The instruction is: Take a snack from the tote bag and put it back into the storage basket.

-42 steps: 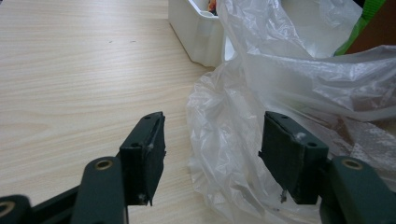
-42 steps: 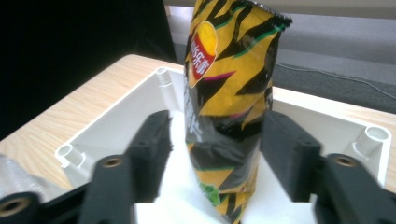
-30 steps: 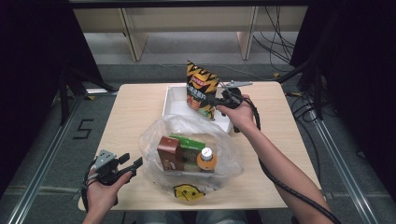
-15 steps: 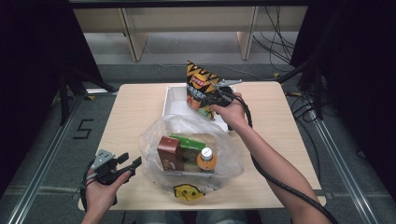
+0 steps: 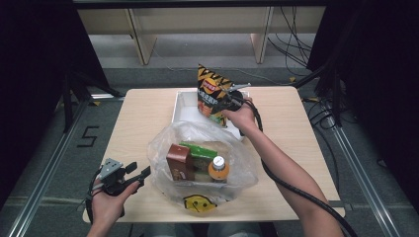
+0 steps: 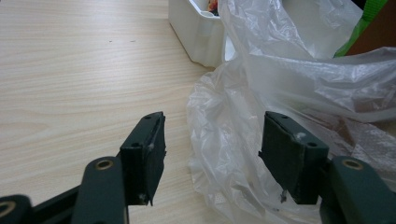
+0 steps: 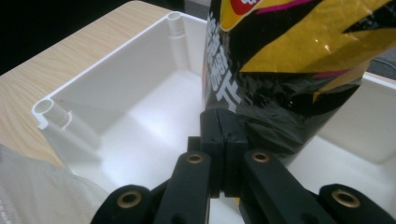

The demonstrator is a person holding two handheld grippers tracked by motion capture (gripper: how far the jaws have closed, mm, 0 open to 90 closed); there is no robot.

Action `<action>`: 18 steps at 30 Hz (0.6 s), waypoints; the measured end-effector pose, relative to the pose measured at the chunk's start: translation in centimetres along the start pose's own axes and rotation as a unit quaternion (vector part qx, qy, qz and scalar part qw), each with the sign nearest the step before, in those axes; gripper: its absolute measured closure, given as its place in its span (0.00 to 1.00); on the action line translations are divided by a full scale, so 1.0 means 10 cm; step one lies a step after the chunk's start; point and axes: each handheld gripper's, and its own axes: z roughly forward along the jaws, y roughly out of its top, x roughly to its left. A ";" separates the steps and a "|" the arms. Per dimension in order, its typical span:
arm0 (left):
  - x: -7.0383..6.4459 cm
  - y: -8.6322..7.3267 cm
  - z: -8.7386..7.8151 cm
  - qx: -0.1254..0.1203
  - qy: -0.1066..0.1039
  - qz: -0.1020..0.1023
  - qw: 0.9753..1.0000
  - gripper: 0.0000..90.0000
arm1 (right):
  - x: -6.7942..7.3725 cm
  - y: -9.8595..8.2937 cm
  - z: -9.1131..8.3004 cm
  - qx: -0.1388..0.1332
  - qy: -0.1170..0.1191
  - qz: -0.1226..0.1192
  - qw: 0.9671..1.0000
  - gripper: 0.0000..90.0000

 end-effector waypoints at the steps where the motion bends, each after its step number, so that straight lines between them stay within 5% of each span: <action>1: 0.00 0.00 0.00 0.001 0.000 0.000 1.000 0.44 | -0.02 0.00 0.01 -0.001 -0.003 -0.008 1.000 1.00; 3: 0.00 0.00 0.00 0.000 0.001 -0.001 1.000 0.44 | 0.02 0.00 0.02 0.004 -0.002 0.016 1.000 1.00; 4: 0.00 0.00 0.00 0.001 0.001 -0.002 1.000 0.44 | -0.02 0.00 0.03 0.004 -0.004 0.001 1.000 1.00; 6: 0.00 0.00 0.00 0.002 0.002 0.000 1.000 0.44 | -0.01 0.00 0.03 0.013 -0.006 0.015 1.000 1.00; 9: 0.01 0.00 0.00 0.002 0.002 -0.002 1.000 0.44 | -0.05 0.01 0.08 -0.007 -0.016 -0.013 1.000 1.00; 11: 0.01 0.00 0.00 0.003 0.002 -0.002 1.000 0.44 | -0.02 0.01 0.07 0.007 -0.016 0.008 1.000 1.00; 13: 0.02 0.00 0.00 0.001 0.003 -0.002 1.000 0.44 | -0.05 0.01 0.07 0.012 -0.017 -0.011 1.000 1.00; 18: 0.02 0.00 0.00 0.000 0.001 -0.001 1.000 0.44 | -0.02 0.01 0.08 0.017 -0.014 -0.004 1.000 1.00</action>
